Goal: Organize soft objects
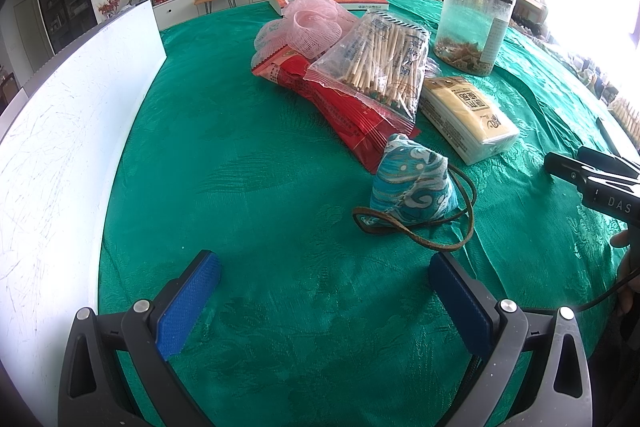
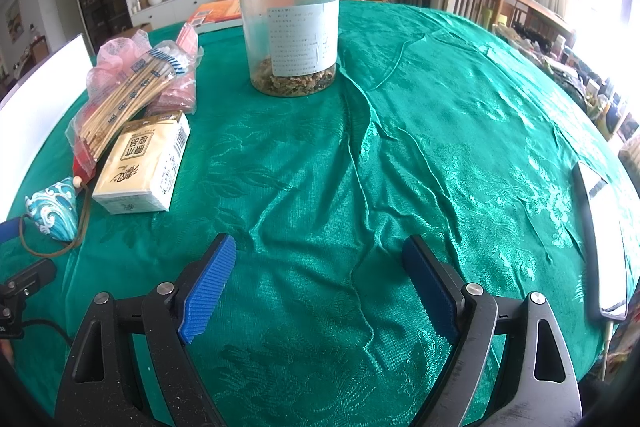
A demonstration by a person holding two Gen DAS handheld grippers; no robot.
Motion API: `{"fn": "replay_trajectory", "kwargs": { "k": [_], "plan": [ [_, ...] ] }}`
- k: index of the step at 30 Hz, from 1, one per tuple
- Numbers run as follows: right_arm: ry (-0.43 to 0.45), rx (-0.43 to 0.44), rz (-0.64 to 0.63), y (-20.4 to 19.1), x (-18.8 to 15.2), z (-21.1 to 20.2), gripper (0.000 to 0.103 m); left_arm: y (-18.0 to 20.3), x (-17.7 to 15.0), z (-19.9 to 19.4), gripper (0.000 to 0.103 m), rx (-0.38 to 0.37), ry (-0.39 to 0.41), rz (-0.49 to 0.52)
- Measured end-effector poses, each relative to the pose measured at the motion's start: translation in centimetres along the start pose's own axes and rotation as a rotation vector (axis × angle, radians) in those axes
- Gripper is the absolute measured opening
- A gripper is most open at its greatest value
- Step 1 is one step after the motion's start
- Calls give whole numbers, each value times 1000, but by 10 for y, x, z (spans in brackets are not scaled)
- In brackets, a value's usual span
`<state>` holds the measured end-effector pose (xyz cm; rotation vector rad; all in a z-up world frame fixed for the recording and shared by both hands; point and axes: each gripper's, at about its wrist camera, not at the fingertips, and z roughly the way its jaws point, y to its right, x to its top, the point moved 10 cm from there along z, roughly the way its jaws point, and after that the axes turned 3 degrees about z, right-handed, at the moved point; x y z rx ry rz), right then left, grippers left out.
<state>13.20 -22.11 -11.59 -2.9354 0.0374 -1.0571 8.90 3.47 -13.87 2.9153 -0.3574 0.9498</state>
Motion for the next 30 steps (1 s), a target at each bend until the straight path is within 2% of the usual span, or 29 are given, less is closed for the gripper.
{"fn": "replay_trajectory", "kwargs": {
  "k": [4,10,13,18,19,21,22,25,26,27,30],
  "plan": [
    [0,0,0,0,0,0,88,0,-3,-3,103,-9,-7,14],
    [0,0,0,0,0,0,88,11,-21,-20,103,-79,-39,38],
    [0,1,0,0,0,0,88,23,-5,-20,103,-96,-7,41],
    [0,1,0,0,0,0,88,42,38,-1,102,-47,41,60],
    [0,3,0,-1,0,0,88,42,42,5,99,-15,32,77],
    [0,6,-1,-2,1,0,88,44,43,14,72,-6,-5,99],
    [0,6,-1,-2,1,0,88,44,40,17,68,-27,-32,99],
    [0,6,-1,-2,1,0,89,38,38,14,62,-76,-33,65],
    [0,5,-1,-2,1,0,89,35,38,13,57,-88,-32,51],
    [0,5,-1,-2,1,0,89,32,38,11,48,-101,-28,34],
    [0,6,-1,-2,1,0,89,20,39,7,46,-147,-30,-38]
  ]
}}
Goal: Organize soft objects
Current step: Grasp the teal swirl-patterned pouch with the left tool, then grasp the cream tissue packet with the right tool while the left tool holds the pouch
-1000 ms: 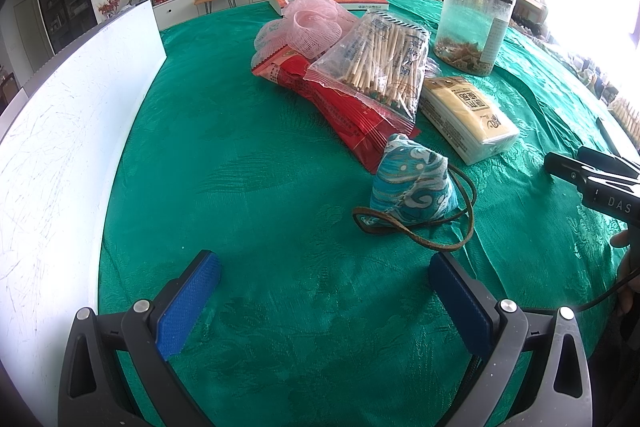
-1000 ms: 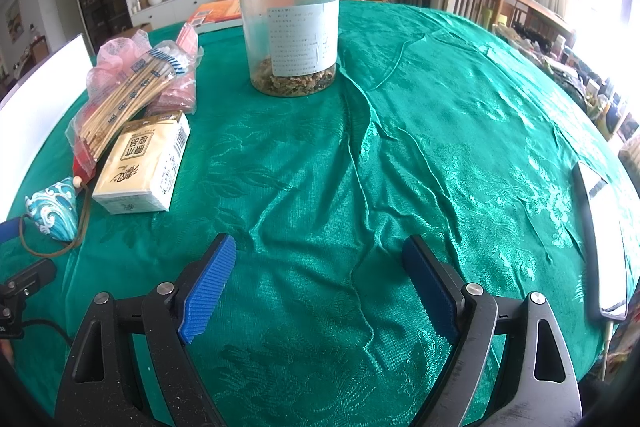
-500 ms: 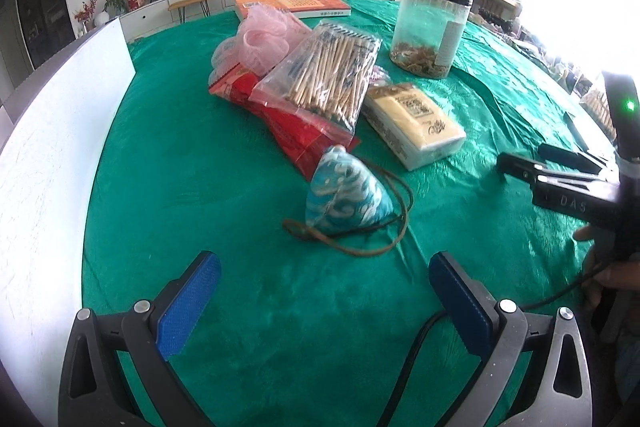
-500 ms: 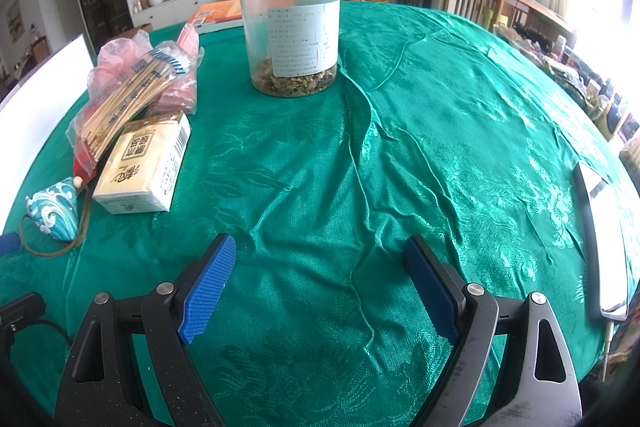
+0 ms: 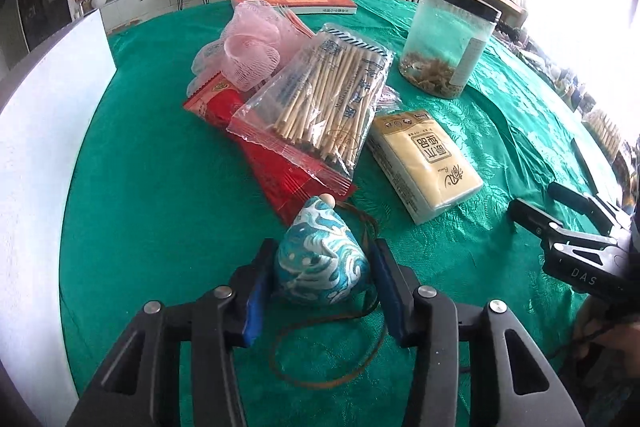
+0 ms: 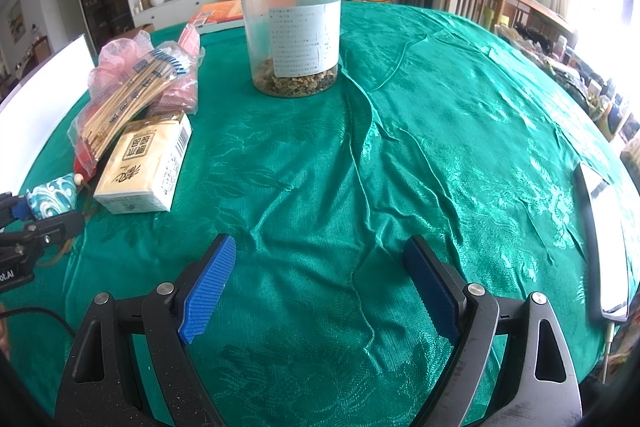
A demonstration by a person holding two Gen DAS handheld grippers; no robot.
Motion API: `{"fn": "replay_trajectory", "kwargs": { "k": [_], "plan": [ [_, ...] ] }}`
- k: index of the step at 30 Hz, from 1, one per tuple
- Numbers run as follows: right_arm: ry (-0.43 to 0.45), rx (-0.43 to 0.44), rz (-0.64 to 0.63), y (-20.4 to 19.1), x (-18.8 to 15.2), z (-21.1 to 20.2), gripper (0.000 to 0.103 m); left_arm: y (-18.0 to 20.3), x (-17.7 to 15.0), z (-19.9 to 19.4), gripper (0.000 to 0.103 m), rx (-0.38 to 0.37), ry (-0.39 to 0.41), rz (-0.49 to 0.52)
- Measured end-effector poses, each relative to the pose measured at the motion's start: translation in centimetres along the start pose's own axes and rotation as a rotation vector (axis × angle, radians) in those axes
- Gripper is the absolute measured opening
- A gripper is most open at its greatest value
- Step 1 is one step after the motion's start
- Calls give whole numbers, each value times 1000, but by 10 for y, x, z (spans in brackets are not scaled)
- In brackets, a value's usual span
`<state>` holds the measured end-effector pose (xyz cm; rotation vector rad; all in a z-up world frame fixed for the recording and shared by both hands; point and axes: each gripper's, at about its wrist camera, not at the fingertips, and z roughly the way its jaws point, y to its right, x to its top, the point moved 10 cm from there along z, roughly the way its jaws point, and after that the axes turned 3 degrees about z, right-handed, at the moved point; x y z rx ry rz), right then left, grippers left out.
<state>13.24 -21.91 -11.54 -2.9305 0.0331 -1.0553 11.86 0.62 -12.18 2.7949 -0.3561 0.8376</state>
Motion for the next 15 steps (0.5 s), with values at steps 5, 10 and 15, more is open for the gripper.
{"fn": "replay_trajectory", "kwargs": {
  "k": [5,10,15],
  "plan": [
    [-64,24,-13,-2,-1,-2,88,-14,-11,-25,46,-8,17,-62],
    [-96,289,90,-45,27,-15,86,-19,-31,-51,46,18,16,-65],
    [-206,348,27,-106,40,20,83,-30,-24,-75,46,22,69,-106]
  ]
}}
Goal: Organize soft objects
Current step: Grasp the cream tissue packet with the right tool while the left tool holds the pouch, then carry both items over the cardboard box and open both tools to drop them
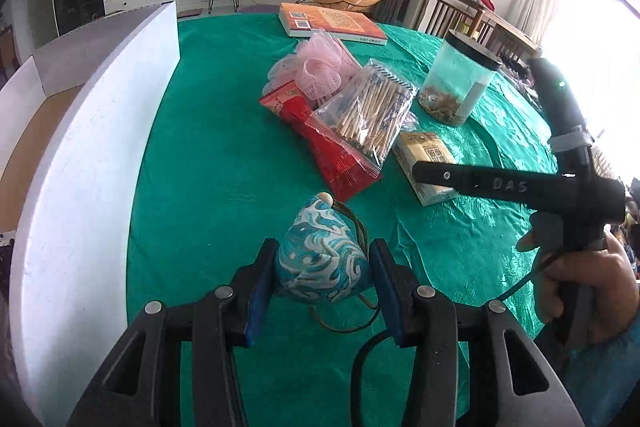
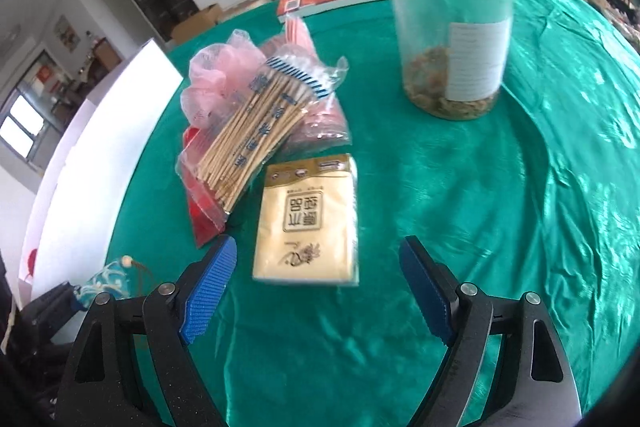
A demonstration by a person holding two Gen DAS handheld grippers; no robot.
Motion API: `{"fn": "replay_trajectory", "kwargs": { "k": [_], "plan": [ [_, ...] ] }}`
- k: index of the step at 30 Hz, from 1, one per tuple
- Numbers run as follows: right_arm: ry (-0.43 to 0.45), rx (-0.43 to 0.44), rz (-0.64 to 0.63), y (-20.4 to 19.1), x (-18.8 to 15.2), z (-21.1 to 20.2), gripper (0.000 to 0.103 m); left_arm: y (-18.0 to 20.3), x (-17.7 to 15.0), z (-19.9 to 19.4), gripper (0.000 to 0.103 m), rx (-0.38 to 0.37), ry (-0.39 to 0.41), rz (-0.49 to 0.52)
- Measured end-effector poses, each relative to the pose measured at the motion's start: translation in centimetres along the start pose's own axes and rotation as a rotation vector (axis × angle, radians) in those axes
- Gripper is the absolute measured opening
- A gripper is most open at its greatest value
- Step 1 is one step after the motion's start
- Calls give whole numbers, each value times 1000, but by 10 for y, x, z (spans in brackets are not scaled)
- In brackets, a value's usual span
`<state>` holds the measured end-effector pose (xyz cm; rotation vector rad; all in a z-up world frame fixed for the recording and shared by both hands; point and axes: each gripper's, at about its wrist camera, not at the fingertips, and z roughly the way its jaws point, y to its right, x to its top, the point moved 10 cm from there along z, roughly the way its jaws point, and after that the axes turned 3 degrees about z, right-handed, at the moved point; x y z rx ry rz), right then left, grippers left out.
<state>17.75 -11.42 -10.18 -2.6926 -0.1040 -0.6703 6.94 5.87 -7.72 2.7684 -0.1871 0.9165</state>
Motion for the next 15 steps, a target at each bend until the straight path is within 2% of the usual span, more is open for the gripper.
{"fn": "replay_trajectory", "kwargs": {
  "k": [1,2,4,10,12,15],
  "plan": [
    [-20,-12,-22,-4,0,7,75,-4,3,-5,46,3,11,-7],
    [-43,-45,-49,-4,-2,12,53,-8,6,-11,46,3,23,-15],
    [-33,-72,-44,2,-5,0,53,-17,13,-24,46,1,49,-37],
    [81,-113,-51,11,-9,-77,53,-48,34,-73,46,-15,154,-125],
    [100,-95,-90,-8,-6,-96,53,-67,39,-94,46,3,198,-158],
    [116,6,-177,-68,3,-115,53,-105,42,-129,46,69,244,-202]
  ]
}}
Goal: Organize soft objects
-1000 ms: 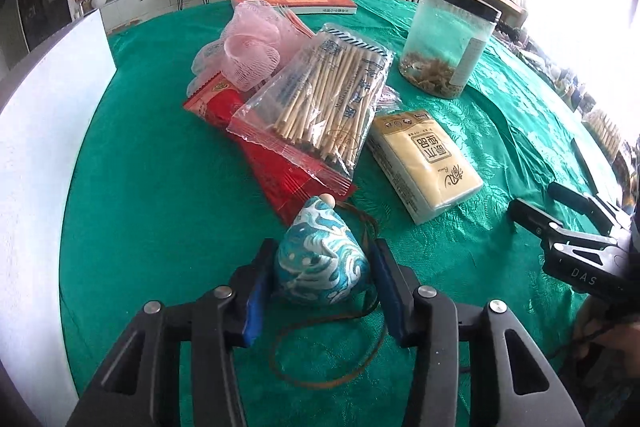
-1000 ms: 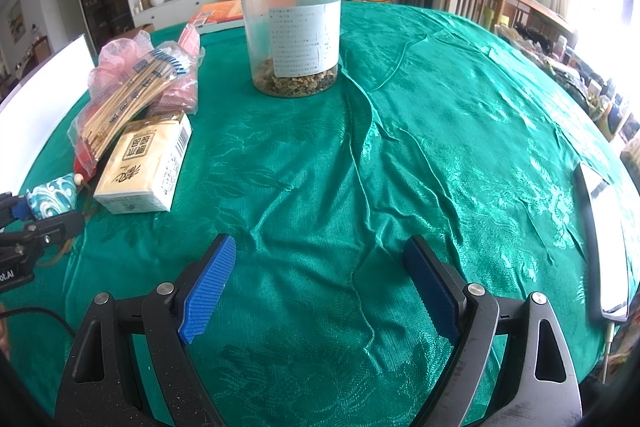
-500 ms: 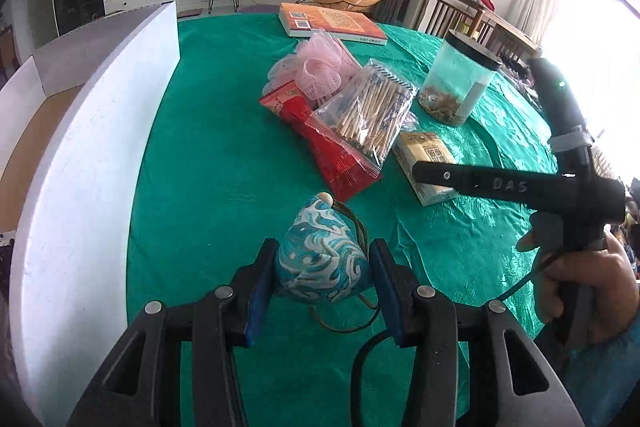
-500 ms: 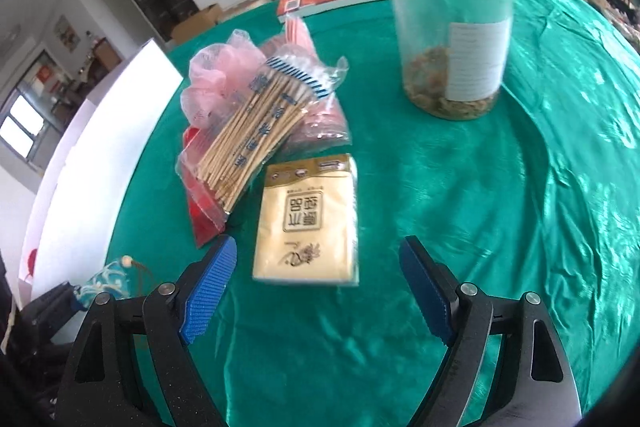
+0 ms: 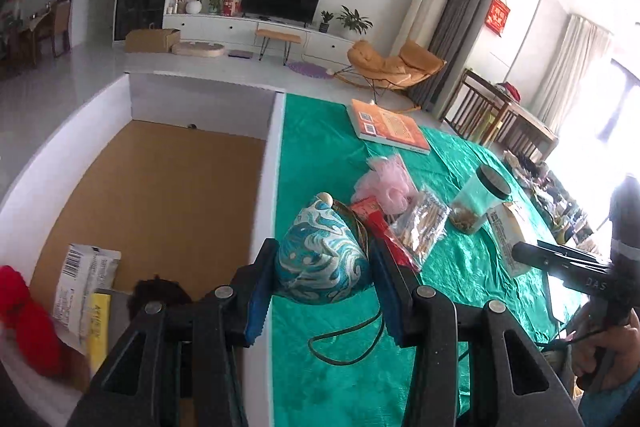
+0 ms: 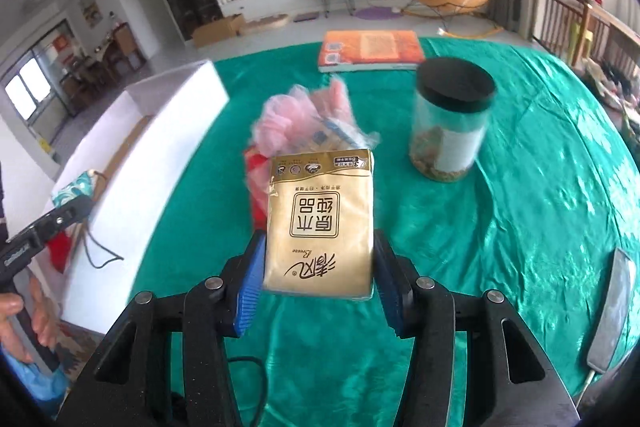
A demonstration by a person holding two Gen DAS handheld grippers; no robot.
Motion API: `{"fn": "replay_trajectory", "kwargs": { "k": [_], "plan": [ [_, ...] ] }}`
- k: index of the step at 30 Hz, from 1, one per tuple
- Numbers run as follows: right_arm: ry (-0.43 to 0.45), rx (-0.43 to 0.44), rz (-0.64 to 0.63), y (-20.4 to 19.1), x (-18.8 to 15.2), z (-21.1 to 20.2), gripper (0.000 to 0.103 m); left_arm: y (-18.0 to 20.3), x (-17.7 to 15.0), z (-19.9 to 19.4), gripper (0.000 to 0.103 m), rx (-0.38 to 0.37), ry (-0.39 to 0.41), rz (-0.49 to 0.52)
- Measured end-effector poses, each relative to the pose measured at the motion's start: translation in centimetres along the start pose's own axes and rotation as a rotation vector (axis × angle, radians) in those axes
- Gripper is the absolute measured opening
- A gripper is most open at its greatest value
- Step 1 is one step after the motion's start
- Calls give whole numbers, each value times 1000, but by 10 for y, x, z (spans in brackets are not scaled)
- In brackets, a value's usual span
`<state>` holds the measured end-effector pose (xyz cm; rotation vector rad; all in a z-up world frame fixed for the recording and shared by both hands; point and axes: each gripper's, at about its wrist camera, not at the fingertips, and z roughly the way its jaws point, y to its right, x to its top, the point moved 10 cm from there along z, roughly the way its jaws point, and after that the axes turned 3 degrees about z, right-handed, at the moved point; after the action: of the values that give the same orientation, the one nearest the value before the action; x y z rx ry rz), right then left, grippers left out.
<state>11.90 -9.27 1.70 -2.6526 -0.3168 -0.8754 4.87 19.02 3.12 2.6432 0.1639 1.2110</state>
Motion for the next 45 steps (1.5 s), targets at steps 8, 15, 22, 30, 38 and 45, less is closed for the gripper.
{"fn": "replay_trajectory", "kwargs": {
  "k": [8,15,22,30,38,45],
  "plan": [
    [-25,436,-186,-220,29,-3,59,-126,3,-53,60,335,53,-62],
    [-93,516,-158,-233,5,31,74,-146,-8,-55,101,401,106,-111],
    [-75,-17,-94,-28,-49,78,74,-28,-13,-9,101,142,48,14],
    [22,-283,116,123,-94,59,74,114,-66,75,101,-39,-159,255],
    [48,-305,41,109,-94,62,83,87,-85,165,101,117,-238,236],
    [61,-303,34,105,-102,61,87,64,-91,182,101,164,-252,221]
  ]
}}
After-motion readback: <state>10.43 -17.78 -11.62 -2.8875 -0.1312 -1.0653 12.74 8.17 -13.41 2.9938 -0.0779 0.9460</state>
